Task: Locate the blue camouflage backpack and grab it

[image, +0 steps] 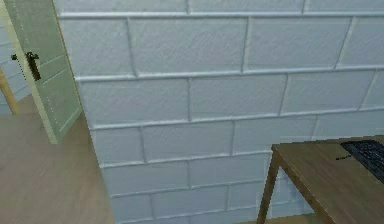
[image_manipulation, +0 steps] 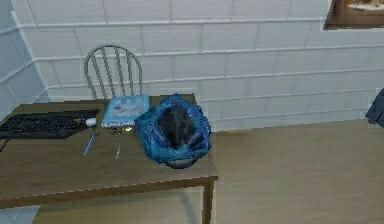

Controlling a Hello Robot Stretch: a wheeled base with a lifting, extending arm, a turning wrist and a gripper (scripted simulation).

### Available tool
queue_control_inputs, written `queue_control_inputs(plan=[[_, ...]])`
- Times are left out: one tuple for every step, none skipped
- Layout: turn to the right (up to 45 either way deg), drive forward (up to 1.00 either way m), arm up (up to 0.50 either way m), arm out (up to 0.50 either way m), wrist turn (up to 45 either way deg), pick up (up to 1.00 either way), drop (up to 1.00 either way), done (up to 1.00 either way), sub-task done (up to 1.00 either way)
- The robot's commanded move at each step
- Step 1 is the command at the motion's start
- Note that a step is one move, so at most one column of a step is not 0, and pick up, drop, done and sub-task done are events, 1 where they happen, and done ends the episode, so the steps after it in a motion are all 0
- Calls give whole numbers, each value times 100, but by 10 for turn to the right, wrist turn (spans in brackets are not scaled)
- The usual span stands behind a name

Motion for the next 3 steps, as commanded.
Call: queue_control_inputs(plan=[[0,0,50,0,0,0,0,0,0],[0,0,38,0,0,0,0,0,0],[0,0,0,24,0,0,0,0,0]])
